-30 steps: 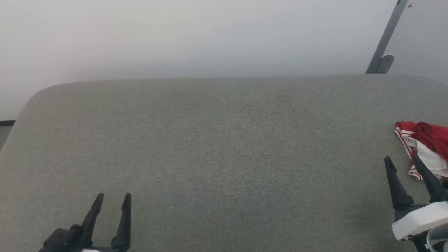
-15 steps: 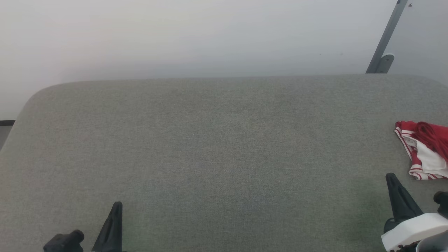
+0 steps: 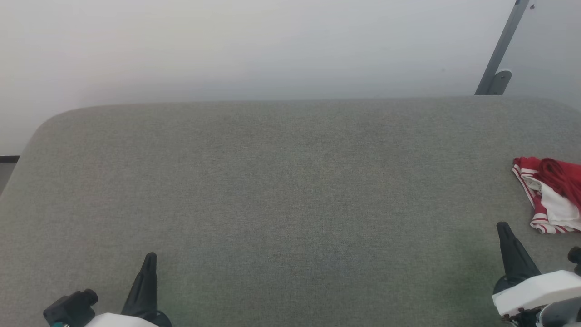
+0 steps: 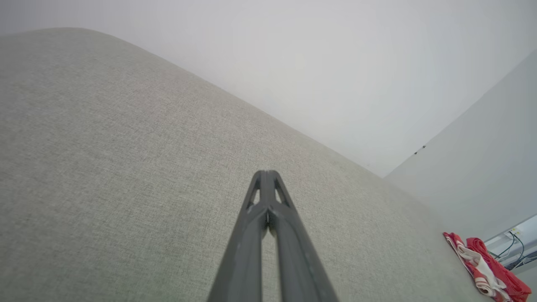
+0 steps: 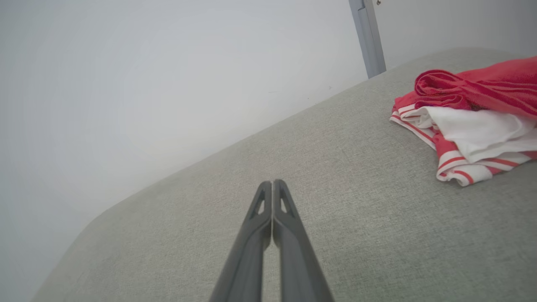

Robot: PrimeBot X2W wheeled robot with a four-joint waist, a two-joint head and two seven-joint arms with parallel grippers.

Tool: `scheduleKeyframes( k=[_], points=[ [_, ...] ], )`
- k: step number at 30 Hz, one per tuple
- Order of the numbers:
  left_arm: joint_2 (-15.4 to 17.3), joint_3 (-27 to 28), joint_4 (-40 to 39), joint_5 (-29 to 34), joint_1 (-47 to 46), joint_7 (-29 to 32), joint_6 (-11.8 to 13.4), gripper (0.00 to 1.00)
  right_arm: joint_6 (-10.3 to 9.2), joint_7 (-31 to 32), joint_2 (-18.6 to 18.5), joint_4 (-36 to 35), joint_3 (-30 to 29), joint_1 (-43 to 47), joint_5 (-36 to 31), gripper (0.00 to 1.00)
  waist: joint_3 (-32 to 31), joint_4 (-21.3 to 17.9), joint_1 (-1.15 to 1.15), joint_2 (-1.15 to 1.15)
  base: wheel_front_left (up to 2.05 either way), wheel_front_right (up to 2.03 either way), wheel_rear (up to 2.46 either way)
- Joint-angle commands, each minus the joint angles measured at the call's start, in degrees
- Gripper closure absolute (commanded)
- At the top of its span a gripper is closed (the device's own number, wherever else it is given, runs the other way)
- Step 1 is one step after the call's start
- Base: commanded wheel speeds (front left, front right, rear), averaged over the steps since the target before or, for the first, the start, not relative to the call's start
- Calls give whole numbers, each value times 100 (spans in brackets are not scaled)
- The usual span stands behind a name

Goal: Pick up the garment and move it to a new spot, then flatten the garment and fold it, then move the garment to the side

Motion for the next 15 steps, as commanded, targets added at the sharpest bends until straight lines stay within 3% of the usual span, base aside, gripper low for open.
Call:
scheduleKeyframes(
  k=[1, 15],
  points=[
    [23, 46, -50, -181, -172, 53, -4, 100, 1, 41, -10, -65, -51, -175, 167, 100, 0, 1, 0, 0, 0, 0, 0],
    [-54, 104, 42, -1247, -381, 348, -5, 100, 1, 298, 218, -49, -150, -268, 1126, 100, 3, 4, 0, 0, 0, 0, 0]
  ],
)
